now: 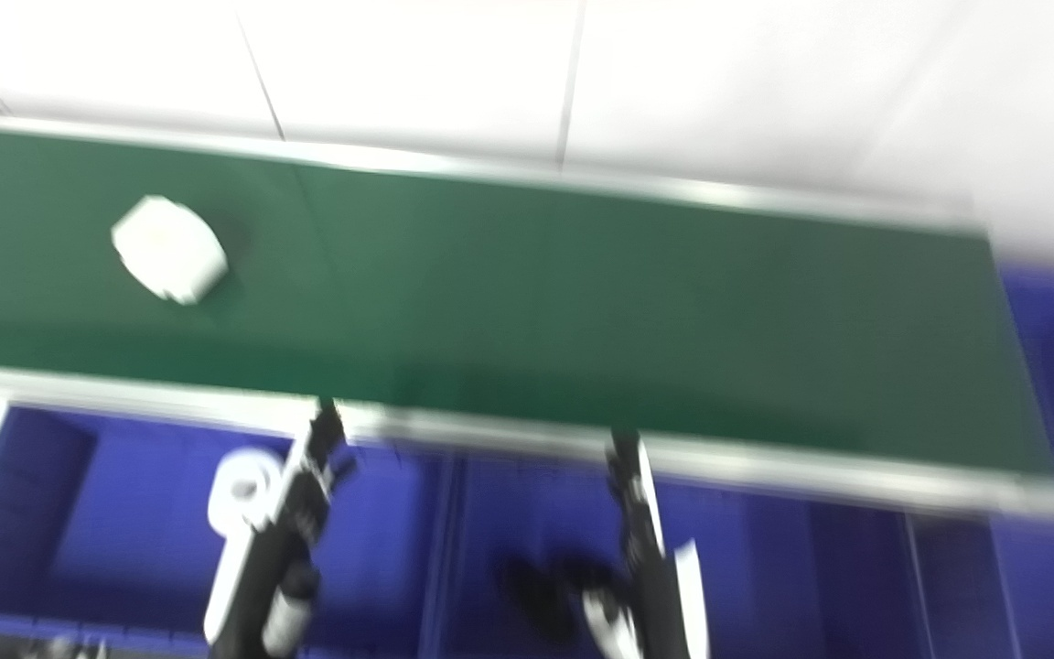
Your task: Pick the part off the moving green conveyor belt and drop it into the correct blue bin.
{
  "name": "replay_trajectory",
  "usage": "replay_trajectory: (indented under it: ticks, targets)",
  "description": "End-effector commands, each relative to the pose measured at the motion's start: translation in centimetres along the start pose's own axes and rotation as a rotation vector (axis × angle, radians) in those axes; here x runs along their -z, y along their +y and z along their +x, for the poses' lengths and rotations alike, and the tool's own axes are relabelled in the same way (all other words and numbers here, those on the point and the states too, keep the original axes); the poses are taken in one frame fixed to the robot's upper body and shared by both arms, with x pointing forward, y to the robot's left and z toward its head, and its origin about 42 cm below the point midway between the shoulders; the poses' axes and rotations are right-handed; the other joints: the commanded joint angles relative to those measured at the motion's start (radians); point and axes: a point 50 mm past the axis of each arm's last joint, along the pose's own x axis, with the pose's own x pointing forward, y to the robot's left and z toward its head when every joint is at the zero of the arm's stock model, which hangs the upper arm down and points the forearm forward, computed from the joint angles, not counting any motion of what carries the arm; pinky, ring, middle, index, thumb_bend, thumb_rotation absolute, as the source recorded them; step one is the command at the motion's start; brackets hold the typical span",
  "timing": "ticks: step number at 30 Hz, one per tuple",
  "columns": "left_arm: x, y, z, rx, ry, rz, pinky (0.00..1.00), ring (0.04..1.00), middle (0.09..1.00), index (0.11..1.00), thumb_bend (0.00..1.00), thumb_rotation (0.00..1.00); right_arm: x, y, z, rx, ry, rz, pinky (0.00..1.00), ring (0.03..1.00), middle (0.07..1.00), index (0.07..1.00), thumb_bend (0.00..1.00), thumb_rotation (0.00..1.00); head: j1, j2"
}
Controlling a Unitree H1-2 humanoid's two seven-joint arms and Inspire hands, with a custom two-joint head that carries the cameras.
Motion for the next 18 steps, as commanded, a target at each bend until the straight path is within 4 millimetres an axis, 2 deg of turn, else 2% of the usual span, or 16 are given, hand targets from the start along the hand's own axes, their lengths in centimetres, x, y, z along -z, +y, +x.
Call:
replay_trajectory:
  ticks: [1, 2, 5, 10, 11, 12, 14, 18]
  targets:
    - [-0.3, -0.8, 0.3, -0.012, -0.051, 0.013, 0.87, 0.986, 1.0, 1.0, 0.8, 1.0, -0.3, -0.6, 0.1, 0.016, -0.047, 0.013, 0.99, 0.98, 0.995, 1.0, 0.88, 1.0, 0.02, -0.015]
    - [-0.2, -0.9, 0.3, -0.011, -0.05, 0.024, 0.8, 0.964, 1.0, 1.0, 0.79, 1.0, -0.1, -0.8, 0.1, 0.015, -0.044, 0.013, 1.0, 0.986, 0.999, 1.0, 0.88, 1.0, 0.02, -0.015]
    - [0.2, -1.2, 0.5, -0.006, -0.049, 0.047, 0.71, 0.934, 1.0, 1.0, 0.79, 1.0, 0.3, -1.2, 0.2, 0.006, -0.034, 0.022, 1.0, 0.998, 1.0, 1.0, 0.9, 1.0, 0.044, -0.045]
    - [0.8, -1.5, 0.7, -0.009, -0.053, 0.072, 0.64, 0.896, 0.979, 1.0, 0.79, 1.0, 0.8, -1.5, 0.5, 0.011, -0.025, 0.026, 1.0, 1.0, 1.0, 1.0, 0.9, 1.0, 0.075, -0.075]
    - [1.1, -1.7, 0.8, -0.006, -0.057, 0.073, 0.64, 0.893, 0.976, 1.0, 0.79, 1.0, 1.0, -1.6, 0.5, 0.011, -0.019, 0.026, 1.0, 1.0, 1.0, 1.0, 0.9, 1.0, 0.1, -0.105]
    - [1.2, -1.7, 0.9, -0.003, -0.062, 0.073, 0.62, 0.881, 0.971, 1.0, 0.73, 1.0, 1.1, -1.6, 0.6, 0.01, -0.015, 0.026, 1.0, 1.0, 1.0, 1.0, 0.91, 1.0, 0.1, -0.105]
    - [1.5, -1.9, 0.9, 0.004, -0.062, 0.07, 0.61, 0.883, 0.976, 1.0, 0.74, 1.0, 1.4, -1.8, 0.6, 0.007, -0.007, 0.024, 1.0, 1.0, 1.0, 1.0, 0.9, 1.0, 0.119, -0.122]
    - [1.5, -1.9, 1.1, 0.017, -0.072, 0.057, 0.66, 0.901, 0.995, 1.0, 0.81, 1.0, 1.8, -1.9, 0.6, -0.006, 0.005, 0.035, 1.0, 1.0, 1.0, 1.0, 0.9, 1.0, 0.128, -0.117]
